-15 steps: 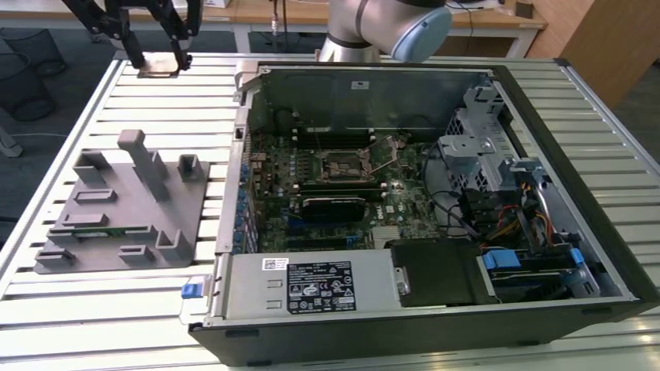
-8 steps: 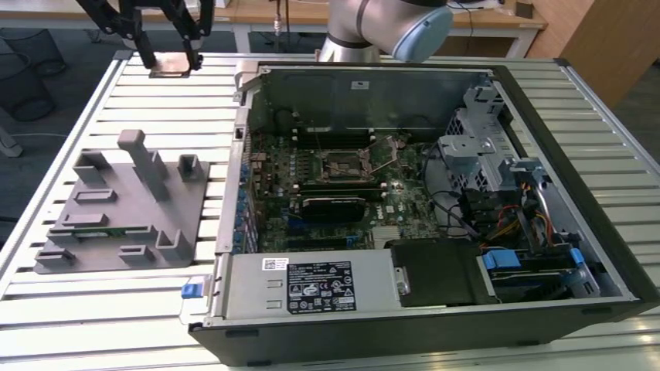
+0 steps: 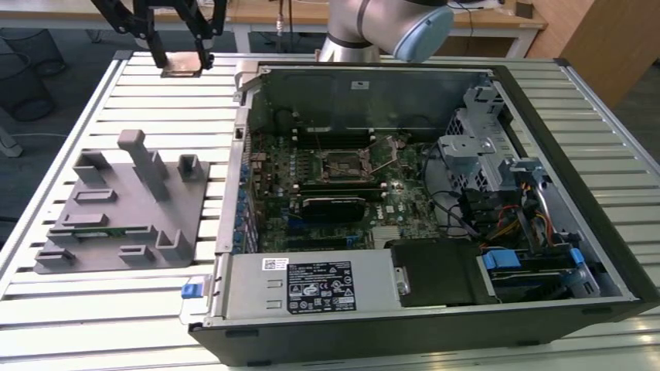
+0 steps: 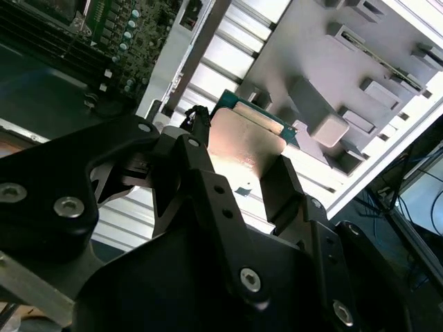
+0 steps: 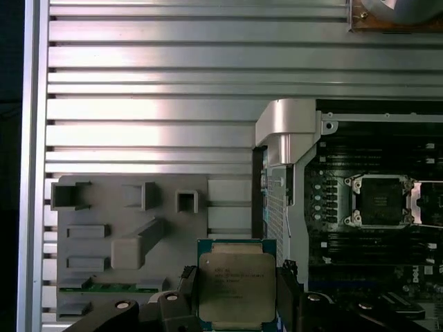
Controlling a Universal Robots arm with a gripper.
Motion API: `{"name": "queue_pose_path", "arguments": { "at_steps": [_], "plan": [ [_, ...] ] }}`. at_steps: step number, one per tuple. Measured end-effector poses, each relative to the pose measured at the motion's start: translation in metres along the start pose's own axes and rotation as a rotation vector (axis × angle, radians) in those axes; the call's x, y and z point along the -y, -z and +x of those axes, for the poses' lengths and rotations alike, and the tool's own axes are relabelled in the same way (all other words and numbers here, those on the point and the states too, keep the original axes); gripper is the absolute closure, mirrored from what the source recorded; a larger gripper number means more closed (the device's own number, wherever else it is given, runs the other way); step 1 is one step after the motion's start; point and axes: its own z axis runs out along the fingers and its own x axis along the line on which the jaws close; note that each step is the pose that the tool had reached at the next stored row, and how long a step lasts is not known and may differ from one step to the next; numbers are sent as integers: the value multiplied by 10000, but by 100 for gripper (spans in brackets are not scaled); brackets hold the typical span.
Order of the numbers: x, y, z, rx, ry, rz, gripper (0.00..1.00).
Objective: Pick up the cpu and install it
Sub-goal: 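Pick up the cpu and move it towards the insertion slot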
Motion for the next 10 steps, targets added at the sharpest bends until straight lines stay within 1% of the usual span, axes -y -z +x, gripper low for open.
{"name": "queue_pose_path", "arguments": {
  "at_steps": [7, 10],
  "plan": [
    [-7, 0, -111, 0, -1, -4, 46],
    [-7, 1, -181, -1, 0, -9, 46]
  ]
}}
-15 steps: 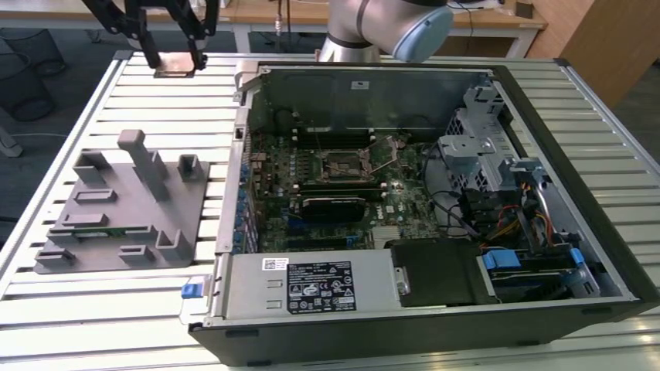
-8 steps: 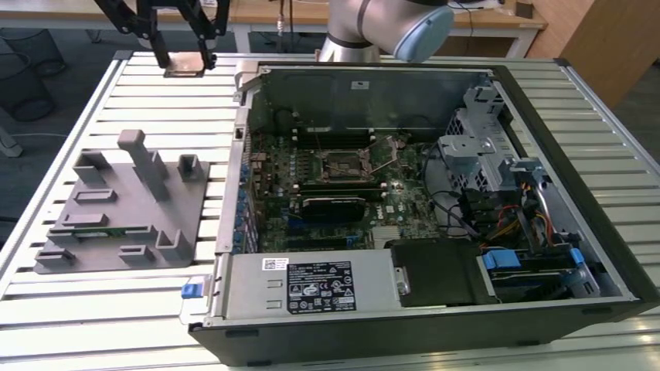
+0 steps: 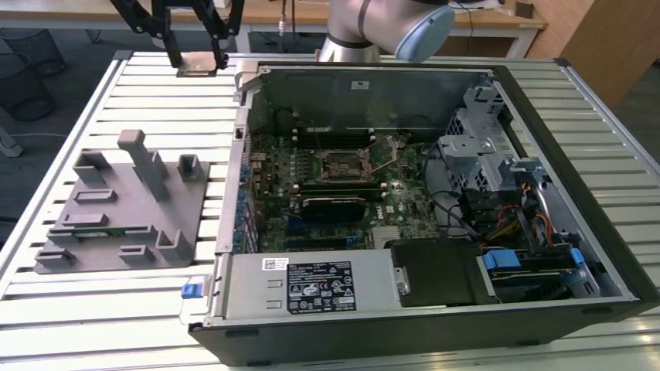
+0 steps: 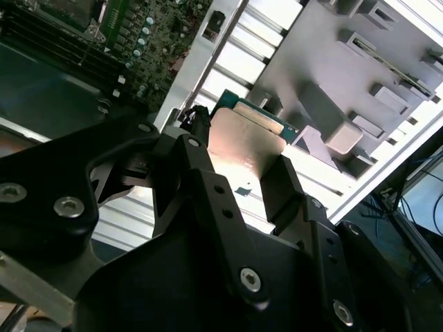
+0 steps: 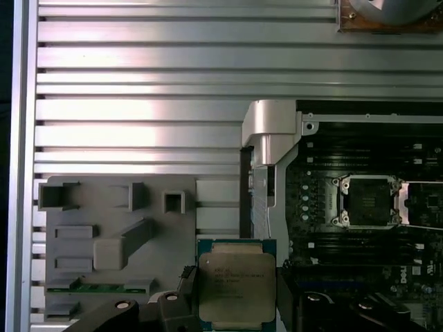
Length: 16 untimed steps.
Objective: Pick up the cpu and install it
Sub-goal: 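Pick up the cpu and move it towards the insertion slot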
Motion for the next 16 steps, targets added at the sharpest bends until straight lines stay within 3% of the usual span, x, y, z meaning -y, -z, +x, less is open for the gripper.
{"name": "queue_pose_path", "arguments": {
  "at_steps": [11, 12, 16],
  "plan": [
    [-18, 0, -265, 1, 1, 0, 46],
    [-27, -1, -356, 1, -1, -1, 46],
    [-35, -1, -435, 1, 0, 0, 46]
  ]
}}
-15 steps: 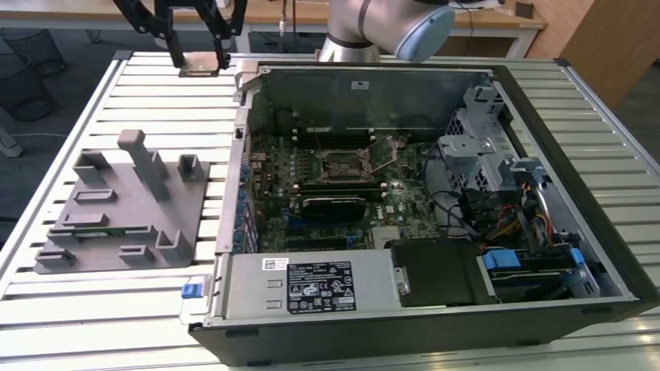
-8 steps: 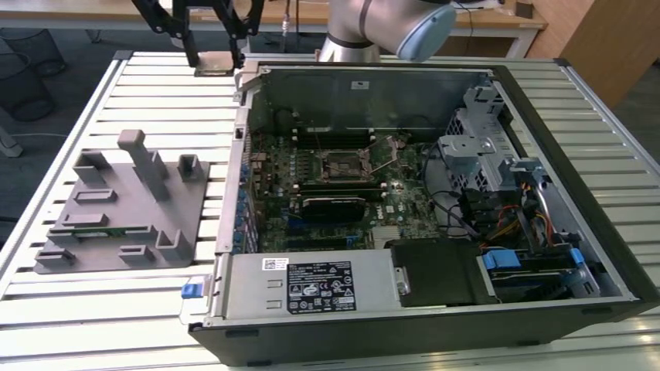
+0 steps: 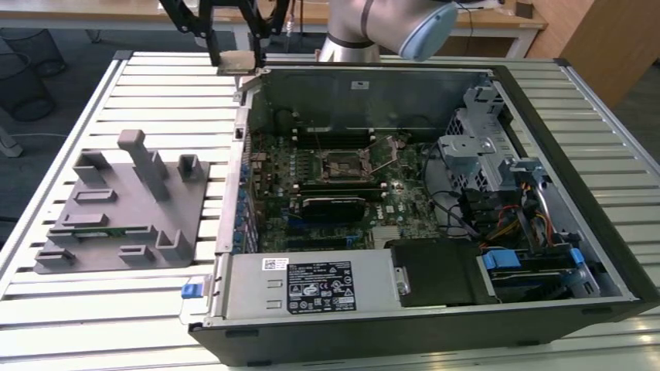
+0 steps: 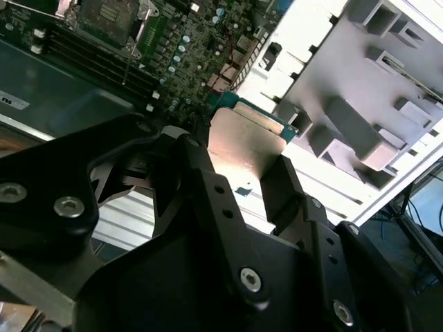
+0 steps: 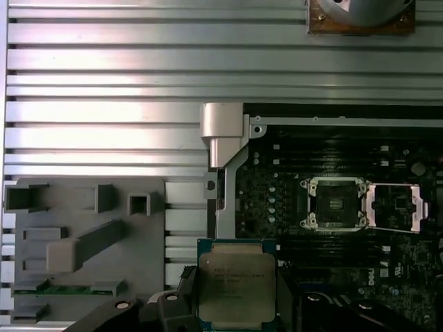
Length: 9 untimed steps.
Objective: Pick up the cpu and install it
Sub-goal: 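Pick up the cpu and move it towards the insertion slot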
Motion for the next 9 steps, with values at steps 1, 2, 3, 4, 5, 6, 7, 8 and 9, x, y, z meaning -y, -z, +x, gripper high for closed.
{"name": "queue_pose_path", "arguments": {
  "at_steps": [1, 2, 3, 4, 5, 6, 7, 8, 9],
  "plan": [
    [-2, 0, -21, 0, 1, 0, 46],
    [-3, 0, -44, 0, 1, 0, 46],
    [-4, 0, -71, 1, 1, -1, 46],
    [-6, 0, -98, 0, 0, 0, 46],
    [-8, 0, -122, 0, 0, -1, 46],
    [-10, 0, -149, 0, -1, 0, 46],
    [-12, 0, -174, -1, 0, 0, 46],
    [-13, 0, -198, -1, 1, 0, 46],
    [-15, 0, -220, 0, 1, 0, 46]
  ]
}}
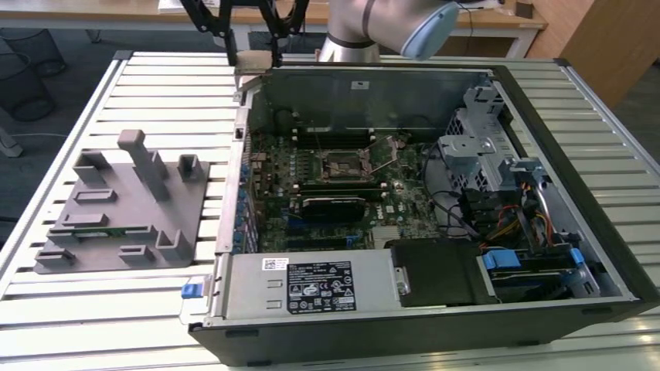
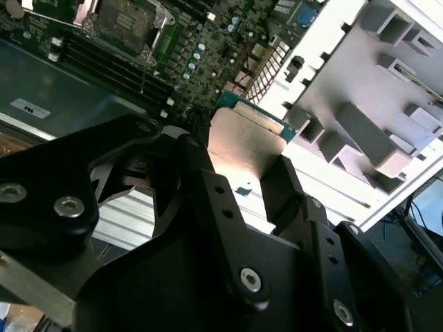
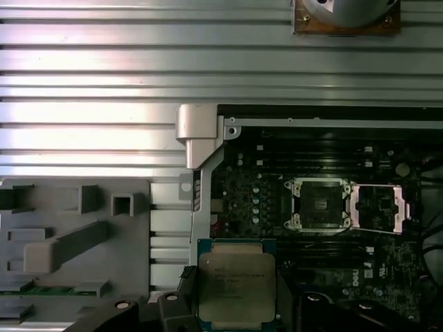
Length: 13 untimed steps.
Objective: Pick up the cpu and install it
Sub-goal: 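Pick up the cpu and move it towards the insertion slot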
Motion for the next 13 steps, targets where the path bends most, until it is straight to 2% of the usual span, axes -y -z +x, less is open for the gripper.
{"name": "queue_pose_path", "arguments": {
  "at_steps": [4, 13],
  "plan": [
    [-8, 0, -90, 0, -2, -1, 46],
    [-20, 0, -460, 0, -1, 0, 46]
  ]
}}
